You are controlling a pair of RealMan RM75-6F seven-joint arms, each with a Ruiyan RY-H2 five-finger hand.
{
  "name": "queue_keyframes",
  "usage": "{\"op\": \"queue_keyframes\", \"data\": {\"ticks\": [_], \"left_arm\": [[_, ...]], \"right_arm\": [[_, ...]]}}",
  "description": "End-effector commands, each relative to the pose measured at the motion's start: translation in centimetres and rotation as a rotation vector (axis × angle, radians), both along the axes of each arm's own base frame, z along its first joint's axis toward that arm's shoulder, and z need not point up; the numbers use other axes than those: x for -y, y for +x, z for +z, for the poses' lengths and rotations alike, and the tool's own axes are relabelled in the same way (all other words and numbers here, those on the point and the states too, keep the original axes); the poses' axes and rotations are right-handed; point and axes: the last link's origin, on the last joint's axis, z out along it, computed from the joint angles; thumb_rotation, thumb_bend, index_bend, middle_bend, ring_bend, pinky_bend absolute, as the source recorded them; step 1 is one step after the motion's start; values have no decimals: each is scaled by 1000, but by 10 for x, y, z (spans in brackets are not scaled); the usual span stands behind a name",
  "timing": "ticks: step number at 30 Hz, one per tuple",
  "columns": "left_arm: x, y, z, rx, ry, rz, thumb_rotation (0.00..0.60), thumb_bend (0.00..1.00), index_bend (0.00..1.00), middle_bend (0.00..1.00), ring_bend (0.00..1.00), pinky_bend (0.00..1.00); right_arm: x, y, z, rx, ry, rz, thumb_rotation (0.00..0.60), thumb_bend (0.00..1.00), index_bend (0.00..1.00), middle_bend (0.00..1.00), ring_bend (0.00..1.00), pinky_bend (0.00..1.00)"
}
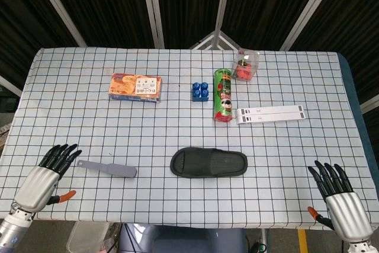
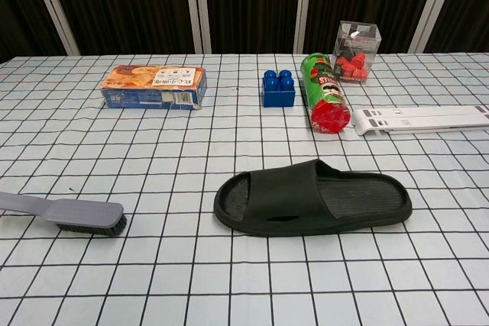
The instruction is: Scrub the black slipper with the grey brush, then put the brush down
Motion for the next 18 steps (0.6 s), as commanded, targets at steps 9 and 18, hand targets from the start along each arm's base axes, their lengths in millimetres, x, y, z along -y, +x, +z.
{"op": "queue_keyframes", "data": {"ticks": [9, 18], "left_arm": [[-18, 8, -27, -25, -81, -14, 600, 84, 13, 155, 77, 136], [-50, 19, -71, -94, -162, 11, 600, 176, 147, 270, 169, 193]], "right_arm": [[6, -1, 2, 5, 7, -11, 600, 214, 0, 0, 0, 0], [18, -7, 2, -13, -14, -46, 600, 213, 0, 0, 0, 0]]}}
